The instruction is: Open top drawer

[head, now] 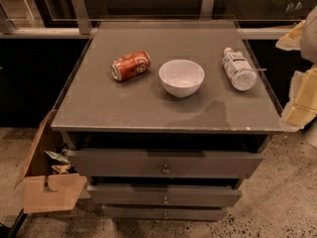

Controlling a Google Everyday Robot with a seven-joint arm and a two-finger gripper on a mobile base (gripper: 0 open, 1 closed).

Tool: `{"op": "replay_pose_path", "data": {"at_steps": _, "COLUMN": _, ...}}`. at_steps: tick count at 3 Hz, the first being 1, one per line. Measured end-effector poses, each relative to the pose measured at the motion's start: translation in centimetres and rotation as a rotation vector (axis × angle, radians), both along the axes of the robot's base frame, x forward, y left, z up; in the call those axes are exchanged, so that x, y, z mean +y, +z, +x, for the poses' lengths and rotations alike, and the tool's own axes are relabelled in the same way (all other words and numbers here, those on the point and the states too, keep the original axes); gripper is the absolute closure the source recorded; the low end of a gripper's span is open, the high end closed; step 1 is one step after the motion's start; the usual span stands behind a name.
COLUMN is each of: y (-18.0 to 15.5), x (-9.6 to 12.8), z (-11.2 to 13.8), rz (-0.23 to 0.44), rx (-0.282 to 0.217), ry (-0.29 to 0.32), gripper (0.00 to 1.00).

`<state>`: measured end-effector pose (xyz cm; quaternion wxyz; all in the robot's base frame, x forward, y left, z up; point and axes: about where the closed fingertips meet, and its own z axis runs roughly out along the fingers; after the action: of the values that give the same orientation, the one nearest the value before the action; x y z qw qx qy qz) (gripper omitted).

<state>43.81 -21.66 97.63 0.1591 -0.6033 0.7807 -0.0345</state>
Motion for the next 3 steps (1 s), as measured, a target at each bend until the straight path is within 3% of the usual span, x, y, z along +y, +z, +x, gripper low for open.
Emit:
{"op": "replay_pose_path", "data": {"at_steps": 1, "y": 0.0, "x": 0.0, "z": 0.0, "rz": 0.000, "rx": 0.000, "ry": 0.000, "gripper": 0.00}}
{"op": "replay_pose_path", "data": {"at_steps": 2, "y": -0.5, "x": 0.2, "z": -0.5, "rz": 0.052, "rx": -0.019, "ry": 0.031, "gripper": 0.00}}
{"op": "replay_pose_path", "data": {"at_steps": 3, "y": -4.3, "x": -0.6, "z": -2.4, "rz": 0.250, "rx": -0.050, "ry": 0.064, "gripper": 0.00}}
